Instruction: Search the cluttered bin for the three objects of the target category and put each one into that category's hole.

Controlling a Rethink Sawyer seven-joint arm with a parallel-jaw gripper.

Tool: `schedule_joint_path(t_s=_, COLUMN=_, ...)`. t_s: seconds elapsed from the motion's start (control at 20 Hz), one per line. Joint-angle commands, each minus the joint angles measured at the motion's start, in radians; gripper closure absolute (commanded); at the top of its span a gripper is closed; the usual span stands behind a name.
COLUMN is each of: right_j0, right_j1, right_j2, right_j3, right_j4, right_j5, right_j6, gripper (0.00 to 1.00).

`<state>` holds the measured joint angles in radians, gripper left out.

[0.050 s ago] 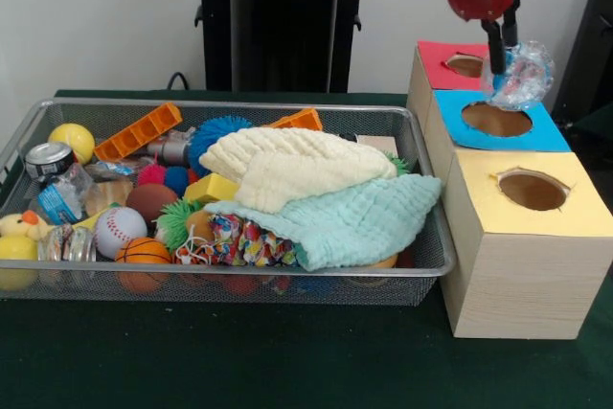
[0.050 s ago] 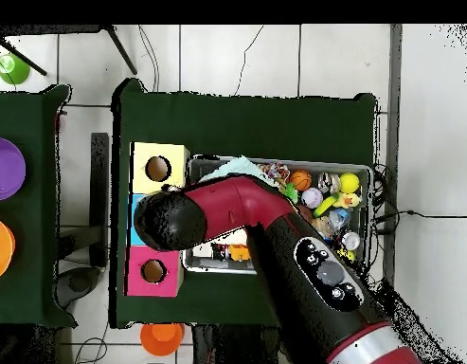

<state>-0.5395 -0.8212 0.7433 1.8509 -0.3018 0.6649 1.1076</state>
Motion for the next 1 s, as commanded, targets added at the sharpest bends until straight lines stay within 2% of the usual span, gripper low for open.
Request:
schedule_joint_path(t_s=0.05, right_j0=0.038, right_j1=0.039, right_j2=-0.17, right_j3=0.066, right_j4=0.029, right_j5=0.024, right_j6=0.291, gripper=1.0)
schedule_joint_path(t_s=0.2, right_j0=0.063, right_j1=0.057, right_j2=-0.208, right_j3=0.054, right_j4=0.024, right_j5=0.062, right_j6=0.271, gripper=1.0)
schedule_joint_path(t_s=0.6, right_j0=0.103, right_j1=0.083, right_j2=-0.264, right_j3=0.046, right_j4=0.047, right_j5=0.076, right_j6=0.245, gripper=1.0)
schedule_joint_path(t_s=1.0, right_j0=0.092, right_j1=0.085, right_j2=-0.238, right_j3=0.107, right_j4=0.126, right_j5=0.016, right_j6=0.226, gripper=1.0)
